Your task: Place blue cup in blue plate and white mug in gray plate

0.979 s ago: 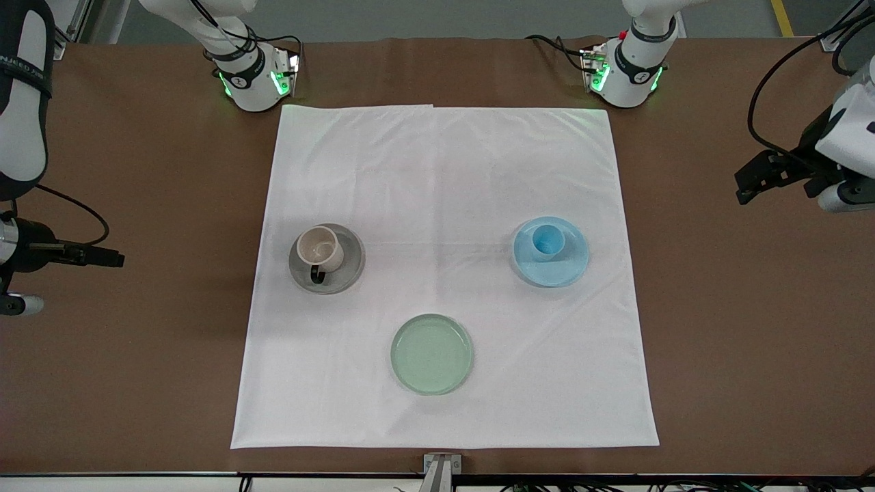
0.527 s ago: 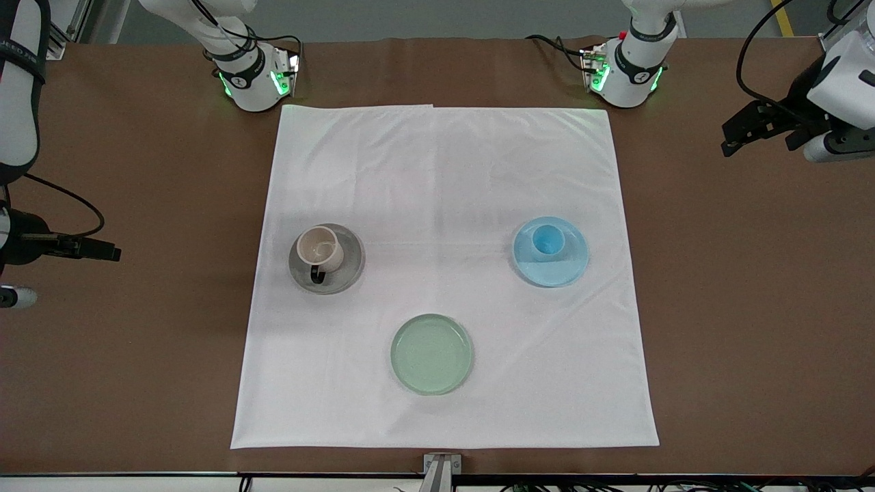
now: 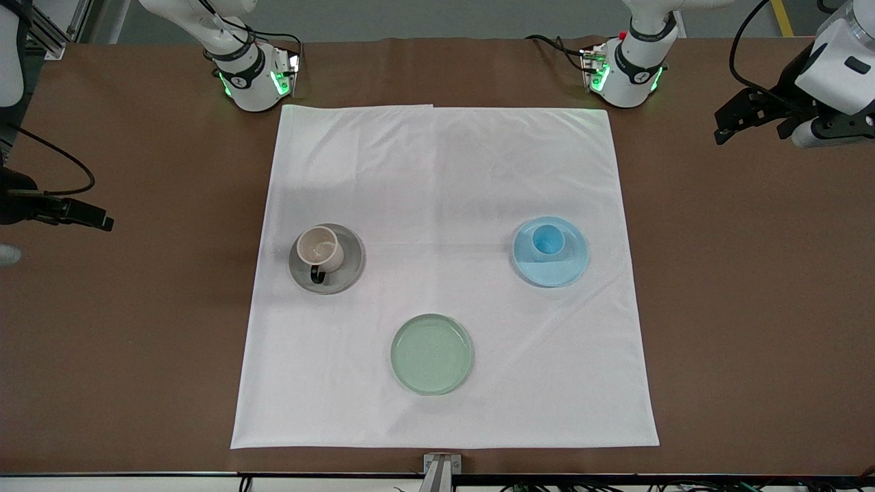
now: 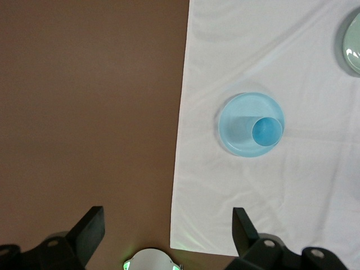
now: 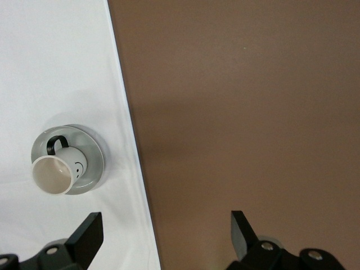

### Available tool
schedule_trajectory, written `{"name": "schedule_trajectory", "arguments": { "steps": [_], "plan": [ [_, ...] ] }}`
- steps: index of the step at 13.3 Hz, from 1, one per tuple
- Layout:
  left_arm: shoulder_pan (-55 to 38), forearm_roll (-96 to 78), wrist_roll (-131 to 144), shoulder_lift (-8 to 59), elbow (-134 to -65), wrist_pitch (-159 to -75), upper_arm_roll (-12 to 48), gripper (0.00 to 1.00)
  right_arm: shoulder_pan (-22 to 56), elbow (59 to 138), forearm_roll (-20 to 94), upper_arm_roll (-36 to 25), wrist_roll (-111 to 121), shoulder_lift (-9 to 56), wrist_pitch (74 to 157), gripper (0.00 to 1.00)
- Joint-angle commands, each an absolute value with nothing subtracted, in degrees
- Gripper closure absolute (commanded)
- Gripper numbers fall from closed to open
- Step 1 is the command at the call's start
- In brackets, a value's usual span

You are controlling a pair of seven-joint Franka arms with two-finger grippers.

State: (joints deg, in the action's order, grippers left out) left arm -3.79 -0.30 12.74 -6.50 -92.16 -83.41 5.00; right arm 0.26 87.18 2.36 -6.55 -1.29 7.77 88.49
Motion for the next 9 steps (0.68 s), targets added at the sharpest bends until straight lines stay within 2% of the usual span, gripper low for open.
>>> {"name": "schedule_trajectory", "arguments": {
  "steps": [1,9],
  "plan": [
    [-4.0,-0.4,11.9,-7.7,-93.6,-86.1,4.5,0.0,-0.8,91.2,2.7,-5.4,-1.1,2.0,87.8,0.0],
    [-4.1,1.3,11.9,-6.9,-93.6,-89.7,4.8,0.0,-1.0,90.4,2.6,-4.4,-1.0,-4.6,82.9,0.0]
  ]
}}
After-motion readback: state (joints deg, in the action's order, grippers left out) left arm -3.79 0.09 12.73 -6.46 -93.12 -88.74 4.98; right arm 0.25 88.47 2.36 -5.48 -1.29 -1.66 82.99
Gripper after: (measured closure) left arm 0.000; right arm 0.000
